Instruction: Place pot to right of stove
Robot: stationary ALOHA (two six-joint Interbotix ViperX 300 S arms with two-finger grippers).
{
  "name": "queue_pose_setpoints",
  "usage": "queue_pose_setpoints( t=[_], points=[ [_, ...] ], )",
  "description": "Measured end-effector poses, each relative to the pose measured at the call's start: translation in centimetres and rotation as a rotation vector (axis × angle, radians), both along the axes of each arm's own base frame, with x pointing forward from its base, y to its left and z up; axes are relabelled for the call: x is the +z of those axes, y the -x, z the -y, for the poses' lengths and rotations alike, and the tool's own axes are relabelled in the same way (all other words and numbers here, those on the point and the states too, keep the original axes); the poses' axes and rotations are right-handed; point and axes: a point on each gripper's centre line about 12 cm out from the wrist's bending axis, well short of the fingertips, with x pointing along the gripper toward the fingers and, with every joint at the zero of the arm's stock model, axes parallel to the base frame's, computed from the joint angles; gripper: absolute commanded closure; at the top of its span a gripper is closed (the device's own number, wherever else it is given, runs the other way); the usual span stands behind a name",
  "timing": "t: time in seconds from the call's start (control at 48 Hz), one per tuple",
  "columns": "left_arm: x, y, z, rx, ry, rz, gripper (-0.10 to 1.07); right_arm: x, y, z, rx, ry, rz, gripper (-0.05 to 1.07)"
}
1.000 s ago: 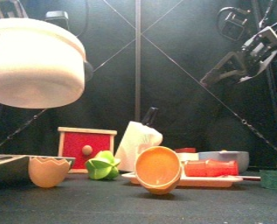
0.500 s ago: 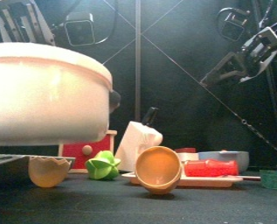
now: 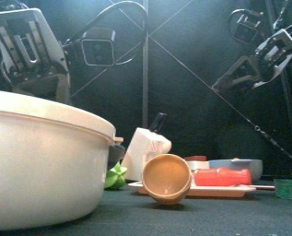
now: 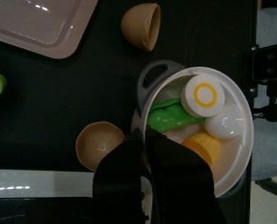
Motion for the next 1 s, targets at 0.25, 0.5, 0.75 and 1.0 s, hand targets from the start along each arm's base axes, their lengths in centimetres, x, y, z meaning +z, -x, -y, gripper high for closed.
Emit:
queue_pose_setpoints(
  t=[0.25,0.5,0.75,1.0],
  points=[
    [-0.4,0.0,-1.6,-0.029,-0.069,-0.007,0.64,-0.2,0.0,0.0,-0.001,-0.003,-0.017,1.02],
    [-0.2,0.0,-4.5,-0.036,-0.147,-0.012,0.64,-0.3,0.1,0.0,0.0,-0.004,-0.026,1.02],
    [-0.2,0.0,-6.8,-0.011,-0.189,-0.012,0.64,-0.3,0.1,0.0,-0.006,-0.02,-0.026,1.02],
    [0.4,0.5,-7.3,-0.03,-0.214,-0.02,0.61,-0.6,0.2,0.0,-0.015,-0.043,-0.042,1.02]
  ],
)
